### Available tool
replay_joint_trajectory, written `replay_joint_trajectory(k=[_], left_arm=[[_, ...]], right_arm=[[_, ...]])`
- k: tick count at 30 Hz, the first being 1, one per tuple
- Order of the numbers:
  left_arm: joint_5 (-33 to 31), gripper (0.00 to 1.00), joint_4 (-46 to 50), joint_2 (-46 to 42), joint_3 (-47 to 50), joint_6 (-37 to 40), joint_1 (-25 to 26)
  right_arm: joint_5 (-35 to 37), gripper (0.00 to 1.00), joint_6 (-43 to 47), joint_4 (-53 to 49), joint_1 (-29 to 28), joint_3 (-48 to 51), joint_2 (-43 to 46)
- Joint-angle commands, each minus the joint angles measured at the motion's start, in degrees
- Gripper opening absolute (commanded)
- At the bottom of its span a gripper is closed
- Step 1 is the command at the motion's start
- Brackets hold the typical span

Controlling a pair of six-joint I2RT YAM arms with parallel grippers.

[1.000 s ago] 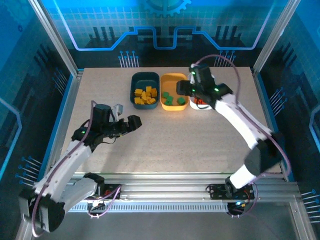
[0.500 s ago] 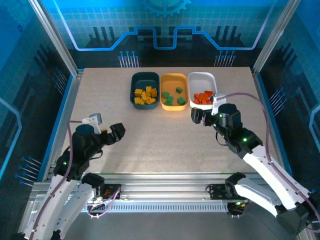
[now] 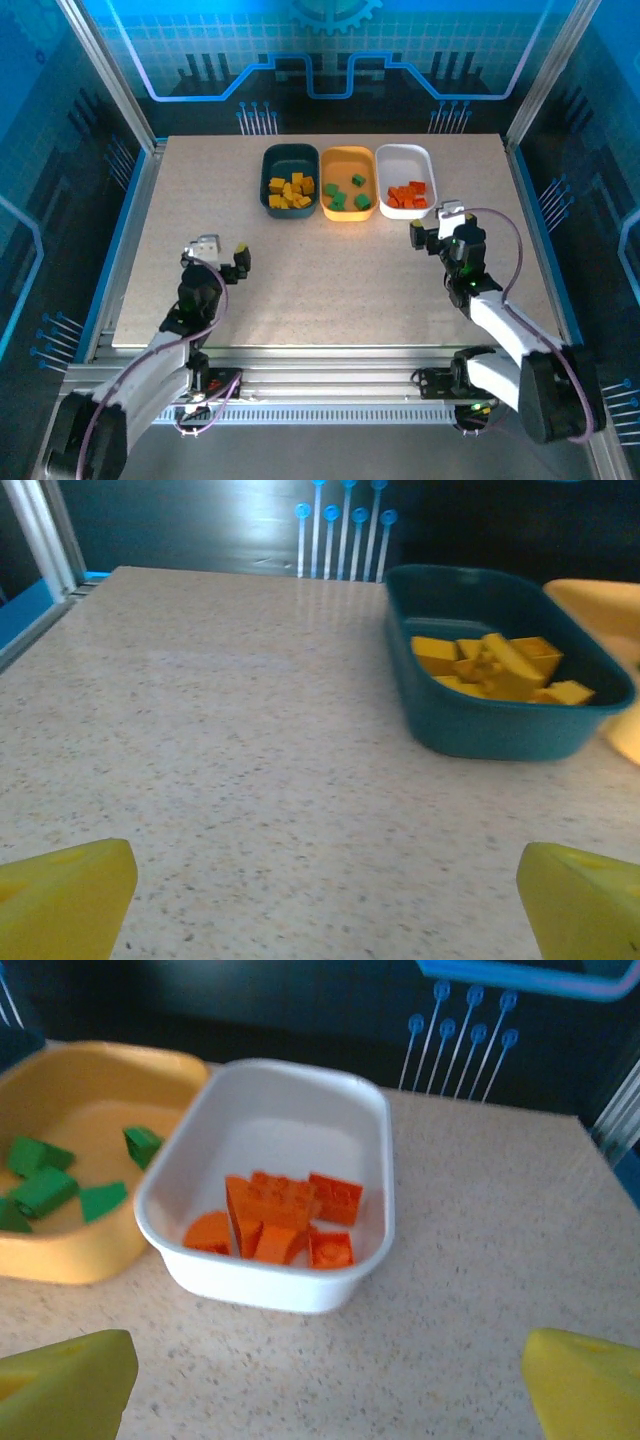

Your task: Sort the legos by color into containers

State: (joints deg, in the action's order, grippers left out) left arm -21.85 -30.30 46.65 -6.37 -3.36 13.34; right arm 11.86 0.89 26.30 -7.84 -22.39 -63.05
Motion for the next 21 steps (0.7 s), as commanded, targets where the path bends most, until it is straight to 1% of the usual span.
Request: replay_joint_trajectory(k=[1,3,5,7,8,10,11,12,13,14,15,16,17,18,20,21], left_arm=[[0.7,0.99,-20.0,11.7,1.7,4.0,-3.1],[2.1,0.99,-27.5,17.2,2.1,4.8,-3.4],[1.1,0.99,-32.8,22.7,1.0,4.8,-4.2],[2.2,0.99,-35.1,27.5,-1.2,4.0,-5.8],[3.4,0.99,-34.2,29.0,-2.7,5.1,-6.2],[7.3,0.99,-33.0,32.1,-5.0,5.7,-7.6],[9.0,0.99,-35.2,35.4,-5.6,5.8,-8.3],[9.7,0.99,-39.2,39.9,-5.9,5.6,-8.8],[9.8,0.99,-45.7,45.0,-6.1,6.2,-9.2],[8.1,0.99,-49.2,46.9,-5.3,6.8,-8.8],[7.1,0.99,-45.2,44.2,-4.7,5.1,-8.9],[7.2,0.99,-40.6,42.5,-5.8,3.6,-9.8],[8.7,0.99,-38.4,42.8,-7.5,3.4,-10.6],[9.2,0.99,-35.1,42.9,-9.5,3.6,-10.7],[8.4,0.99,-25.1,42.1,-13.9,2.8,-11.0],[8.3,0.99,-23.6,42.2,-15.1,2.6,-11.2]], right_arm=[[-3.5,1.00,0.4,12.3,2.3,1.9,-6.3],[-4.9,1.00,-1.2,14.0,3.9,2.1,-8.8],[-5.0,1.00,-1.7,17.3,4.3,2.7,-11.9],[-5.5,1.00,-1.6,20.9,4.4,3.6,-14.6],[-5.4,1.00,-1.5,21.9,4.4,3.7,-15.8],[-5.1,1.00,-2.0,23.1,4.5,3.7,-17.4],[-4.7,1.00,-2.3,23.0,4.5,3.4,-18.0],[-4.0,1.00,-2.9,22.7,4.7,2.7,-19.0],[-3.9,1.00,-3.2,22.8,5.0,2.2,-20.3],[-4.1,1.00,-3.3,24.0,5.3,1.7,-22.5],[-3.7,1.00,-3.3,22.7,5.1,0.7,-23.1],[-3.5,1.00,-3.1,17.8,4.8,-1.3,-22.4],[-3.0,1.00,-2.1,19.2,4.0,-1.3,-23.1],[-2.3,1.00,-1.6,18.3,3.4,-1.6,-22.9],[-2.2,1.00,-1.6,18.3,3.2,-1.6,-23.0],[-2.3,1.00,-1.6,18.5,3.2,-1.6,-23.2]])
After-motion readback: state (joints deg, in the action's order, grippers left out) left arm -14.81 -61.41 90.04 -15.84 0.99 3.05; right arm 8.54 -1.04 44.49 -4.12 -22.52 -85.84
